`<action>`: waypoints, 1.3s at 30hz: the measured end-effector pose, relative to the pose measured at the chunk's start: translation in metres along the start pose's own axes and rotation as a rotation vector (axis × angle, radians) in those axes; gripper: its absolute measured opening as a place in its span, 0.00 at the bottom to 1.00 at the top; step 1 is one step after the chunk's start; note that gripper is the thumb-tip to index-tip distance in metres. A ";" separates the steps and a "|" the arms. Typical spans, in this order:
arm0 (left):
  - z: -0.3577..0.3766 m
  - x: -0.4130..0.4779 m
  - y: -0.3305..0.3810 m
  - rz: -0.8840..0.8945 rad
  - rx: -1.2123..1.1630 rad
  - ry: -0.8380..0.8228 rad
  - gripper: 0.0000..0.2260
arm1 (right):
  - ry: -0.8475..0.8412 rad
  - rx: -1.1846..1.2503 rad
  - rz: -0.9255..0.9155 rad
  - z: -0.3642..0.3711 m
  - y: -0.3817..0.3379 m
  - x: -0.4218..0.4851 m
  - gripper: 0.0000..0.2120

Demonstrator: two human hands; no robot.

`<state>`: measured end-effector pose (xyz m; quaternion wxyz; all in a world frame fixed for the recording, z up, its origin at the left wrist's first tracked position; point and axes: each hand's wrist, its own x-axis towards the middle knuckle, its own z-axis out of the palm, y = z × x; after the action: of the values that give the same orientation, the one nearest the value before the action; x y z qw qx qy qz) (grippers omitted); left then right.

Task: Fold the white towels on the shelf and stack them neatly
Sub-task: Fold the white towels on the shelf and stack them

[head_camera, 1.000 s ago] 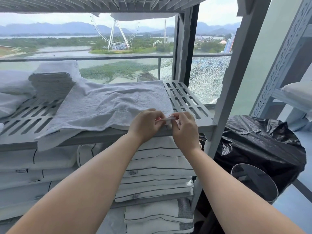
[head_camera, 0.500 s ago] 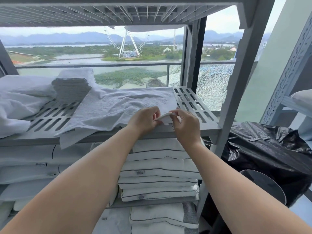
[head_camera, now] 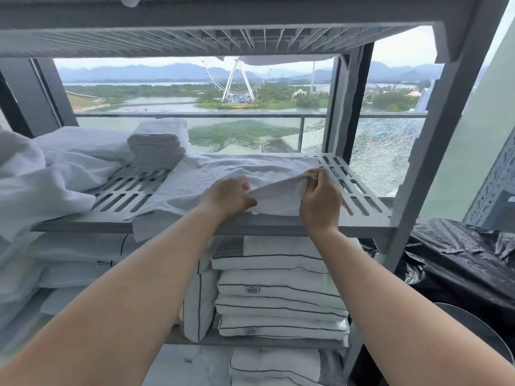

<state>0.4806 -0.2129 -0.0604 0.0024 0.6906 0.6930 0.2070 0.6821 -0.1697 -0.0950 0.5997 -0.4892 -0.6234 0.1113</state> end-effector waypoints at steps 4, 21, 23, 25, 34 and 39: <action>-0.004 -0.002 -0.033 -0.037 0.062 0.085 0.07 | -0.062 -0.039 -0.014 0.020 -0.007 -0.004 0.07; -0.005 -0.022 -0.149 0.151 0.078 -0.063 0.39 | -0.409 -0.251 -0.085 0.115 -0.050 -0.030 0.10; -0.009 -0.030 -0.169 0.176 0.018 -0.069 0.35 | -0.399 -0.258 -0.098 0.126 -0.057 -0.037 0.10; -0.014 -0.035 -0.183 0.214 0.009 -0.061 0.31 | -0.398 -0.256 -0.112 0.138 -0.063 -0.045 0.09; -0.050 -0.056 -0.258 0.075 0.080 -0.071 0.25 | -0.486 -0.519 -0.388 0.168 -0.079 -0.061 0.22; -0.058 -0.058 -0.275 0.057 0.115 -0.008 0.09 | -0.413 -0.574 -0.322 0.179 -0.086 -0.068 0.13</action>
<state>0.2037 -0.2742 -0.1034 -0.0404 0.7097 0.6838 0.1644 0.4742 -0.1825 -0.1217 0.3098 -0.5005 -0.8056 -0.0670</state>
